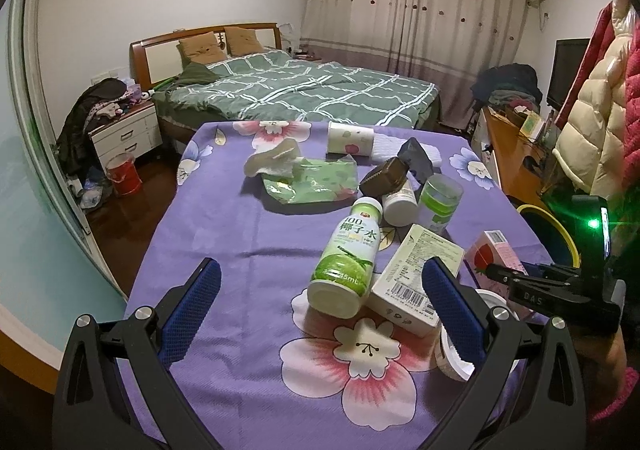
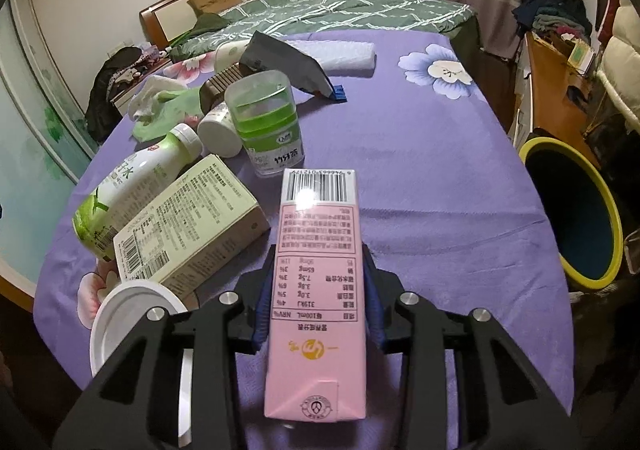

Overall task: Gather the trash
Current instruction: 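Close the right gripper around the pink milk carton, then carry the pink carton over the yellow-rimmed bin and open the right gripper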

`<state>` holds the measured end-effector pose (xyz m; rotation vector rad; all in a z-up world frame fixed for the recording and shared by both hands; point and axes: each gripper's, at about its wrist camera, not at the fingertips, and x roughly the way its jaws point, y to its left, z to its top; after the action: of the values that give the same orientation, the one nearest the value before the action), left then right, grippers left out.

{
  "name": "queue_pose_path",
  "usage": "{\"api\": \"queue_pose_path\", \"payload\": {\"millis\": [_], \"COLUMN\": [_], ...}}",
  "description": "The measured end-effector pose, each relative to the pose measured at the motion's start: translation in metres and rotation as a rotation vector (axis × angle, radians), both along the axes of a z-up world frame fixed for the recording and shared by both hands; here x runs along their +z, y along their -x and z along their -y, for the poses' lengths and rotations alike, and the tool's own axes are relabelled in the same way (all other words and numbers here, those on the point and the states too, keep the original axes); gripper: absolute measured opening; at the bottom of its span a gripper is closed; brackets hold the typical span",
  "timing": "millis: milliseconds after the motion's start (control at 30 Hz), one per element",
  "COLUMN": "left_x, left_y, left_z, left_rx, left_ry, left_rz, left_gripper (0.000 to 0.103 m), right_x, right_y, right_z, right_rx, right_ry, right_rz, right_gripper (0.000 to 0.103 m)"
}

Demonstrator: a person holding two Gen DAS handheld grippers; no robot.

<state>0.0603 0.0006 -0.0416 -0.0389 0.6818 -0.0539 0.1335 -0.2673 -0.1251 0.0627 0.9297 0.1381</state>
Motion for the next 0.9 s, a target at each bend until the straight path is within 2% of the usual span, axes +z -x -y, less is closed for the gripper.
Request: {"api": "queue_pose_path", "payload": {"millis": [167,333,667,900], "left_x": [-0.002,-0.003,-0.007,-0.009], "left_y": [-0.008,-0.015,-0.033,-0.039], "left_z": [0.005,0.015,0.042,0.062], "left_rx": [-0.016,-0.042,-0.091,-0.115], "left_ry": [0.001,-0.001,-0.002,-0.018], "left_rz": [-0.005,-0.006,-0.025,-0.035], "left_gripper": [0.099,0.099,0.099,0.099], "right_x": [0.009,0.016,0.032,0.012], "right_y": [0.000,-0.005,-0.028,-0.061], "right_z": [0.010,0.037,0.152,0.236], "right_rx": [-0.017,-0.081,-0.352,-0.514], "right_ry": [-0.013,-0.011,0.052,0.086], "right_rz": [0.033,0.053,0.121,0.077], "right_gripper": [0.036,0.036,0.036,0.036]}}
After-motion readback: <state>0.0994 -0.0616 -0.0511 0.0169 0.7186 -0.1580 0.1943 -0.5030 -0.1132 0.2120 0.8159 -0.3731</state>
